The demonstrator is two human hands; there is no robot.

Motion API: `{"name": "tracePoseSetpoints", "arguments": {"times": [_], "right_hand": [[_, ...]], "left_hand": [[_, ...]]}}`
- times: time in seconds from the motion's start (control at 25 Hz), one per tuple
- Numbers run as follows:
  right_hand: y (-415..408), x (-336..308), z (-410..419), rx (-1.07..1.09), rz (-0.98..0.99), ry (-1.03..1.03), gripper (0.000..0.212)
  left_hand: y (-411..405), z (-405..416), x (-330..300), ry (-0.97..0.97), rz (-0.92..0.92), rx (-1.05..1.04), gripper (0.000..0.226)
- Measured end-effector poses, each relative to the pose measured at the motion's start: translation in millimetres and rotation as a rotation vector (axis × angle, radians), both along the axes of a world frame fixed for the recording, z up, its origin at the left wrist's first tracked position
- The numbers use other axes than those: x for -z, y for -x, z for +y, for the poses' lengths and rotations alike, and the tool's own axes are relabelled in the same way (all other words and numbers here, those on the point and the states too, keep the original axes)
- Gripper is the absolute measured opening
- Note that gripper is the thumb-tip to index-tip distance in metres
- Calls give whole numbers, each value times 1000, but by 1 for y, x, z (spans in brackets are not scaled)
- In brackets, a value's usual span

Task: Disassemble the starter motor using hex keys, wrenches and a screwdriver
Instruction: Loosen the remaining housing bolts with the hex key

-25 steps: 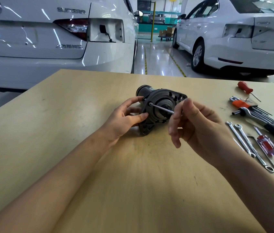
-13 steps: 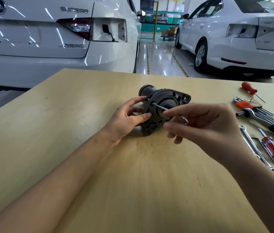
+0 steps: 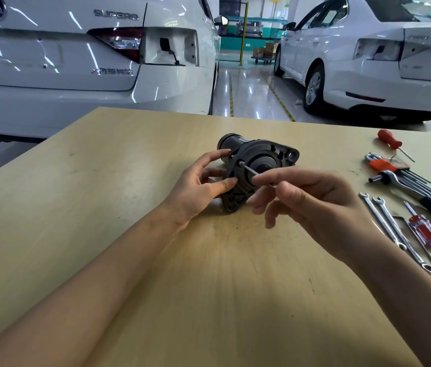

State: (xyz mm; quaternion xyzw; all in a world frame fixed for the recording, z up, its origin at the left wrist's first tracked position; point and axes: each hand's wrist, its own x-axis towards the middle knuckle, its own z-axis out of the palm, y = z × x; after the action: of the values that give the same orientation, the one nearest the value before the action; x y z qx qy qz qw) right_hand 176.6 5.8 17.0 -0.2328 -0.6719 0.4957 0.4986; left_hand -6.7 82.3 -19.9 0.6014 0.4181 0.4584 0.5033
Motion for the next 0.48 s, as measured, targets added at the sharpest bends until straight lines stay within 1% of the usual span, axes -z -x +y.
{"name": "tracePoseSetpoints", "arguments": {"times": [0.12, 0.2, 0.28, 0.36, 0.48], "right_hand": [[1, 3, 2, 4, 75, 72, 26], [3, 4, 3, 33, 143, 123, 28], [5, 4, 3, 32, 165, 136, 31], [6, 3, 1, 34, 116, 123, 34], [5, -2, -1, 65, -40, 87, 37]], "left_hand": [[-2, -4, 0, -83, 19, -35, 49], [-1, -6, 0, -111, 14, -39, 47], [0, -7, 0, -126, 14, -49, 44], [-1, -7, -1, -145, 30, -59, 44], [-2, -9, -1, -200, 76, -81, 46]]}}
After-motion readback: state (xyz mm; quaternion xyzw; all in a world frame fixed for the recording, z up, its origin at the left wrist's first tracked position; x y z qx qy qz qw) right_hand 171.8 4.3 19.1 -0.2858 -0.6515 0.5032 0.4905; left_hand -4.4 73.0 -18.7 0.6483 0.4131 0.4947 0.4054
